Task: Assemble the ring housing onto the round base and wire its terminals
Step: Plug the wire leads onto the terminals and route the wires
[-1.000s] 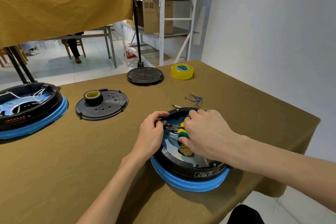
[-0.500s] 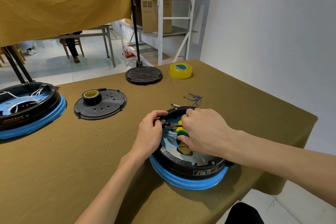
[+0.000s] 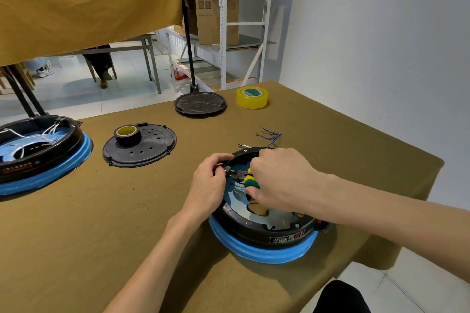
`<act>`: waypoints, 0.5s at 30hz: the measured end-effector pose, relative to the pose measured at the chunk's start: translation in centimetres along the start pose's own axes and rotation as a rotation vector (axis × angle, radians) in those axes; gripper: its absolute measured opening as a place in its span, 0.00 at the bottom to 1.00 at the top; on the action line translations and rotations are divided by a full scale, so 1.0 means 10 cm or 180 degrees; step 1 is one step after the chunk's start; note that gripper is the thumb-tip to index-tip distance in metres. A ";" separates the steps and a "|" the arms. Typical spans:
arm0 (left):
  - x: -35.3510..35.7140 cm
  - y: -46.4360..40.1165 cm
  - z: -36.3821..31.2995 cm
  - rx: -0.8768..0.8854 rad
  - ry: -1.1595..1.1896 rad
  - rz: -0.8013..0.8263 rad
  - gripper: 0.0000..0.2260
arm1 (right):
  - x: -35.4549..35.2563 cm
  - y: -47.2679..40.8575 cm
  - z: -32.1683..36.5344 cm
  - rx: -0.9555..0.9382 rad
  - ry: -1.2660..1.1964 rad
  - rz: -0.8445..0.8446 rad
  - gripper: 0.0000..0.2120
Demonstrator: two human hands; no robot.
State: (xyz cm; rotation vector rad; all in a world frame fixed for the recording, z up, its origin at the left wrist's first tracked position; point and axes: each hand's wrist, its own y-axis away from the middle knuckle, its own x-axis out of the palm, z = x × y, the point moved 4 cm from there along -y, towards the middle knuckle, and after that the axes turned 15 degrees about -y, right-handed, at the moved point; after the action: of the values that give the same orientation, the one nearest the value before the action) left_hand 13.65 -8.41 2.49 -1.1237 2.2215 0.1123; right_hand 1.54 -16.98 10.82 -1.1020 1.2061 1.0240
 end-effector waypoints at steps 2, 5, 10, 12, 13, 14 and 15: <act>0.00 0.00 0.01 -0.0012 0.0019 -0.0001 0.18 | -0.01 -0.02 -0.01 0.0028 0.0018 0.0032 0.20; 0.00 -0.01 0.01 -0.0021 0.0036 0.0006 0.18 | -0.03 -0.05 0.00 0.0016 0.0092 0.0098 0.20; 0.00 0.00 0.00 0.0001 0.0007 -0.0001 0.18 | -0.06 -0.14 0.04 -0.0046 0.0257 0.0344 0.20; 0.00 -0.01 0.01 0.0006 0.0036 0.0007 0.18 | -0.08 -0.16 0.04 -0.0067 0.0251 0.0361 0.24; 0.00 -0.01 0.01 0.0012 0.0046 0.0012 0.18 | -0.09 -0.16 0.04 -0.0063 0.0231 0.0353 0.25; 0.00 -0.01 0.01 0.0015 0.0050 0.0013 0.18 | -0.10 -0.16 0.03 -0.0052 0.0203 0.0345 0.26; 0.00 -0.01 0.01 0.0017 0.0053 0.0012 0.18 | -0.11 -0.15 0.03 -0.0029 0.0165 0.0330 0.26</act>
State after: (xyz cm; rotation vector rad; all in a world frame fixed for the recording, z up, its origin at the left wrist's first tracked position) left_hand 13.80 -8.42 2.42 -1.1213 2.2375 0.0989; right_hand 2.98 -17.01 12.04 -1.0883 1.3126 1.0862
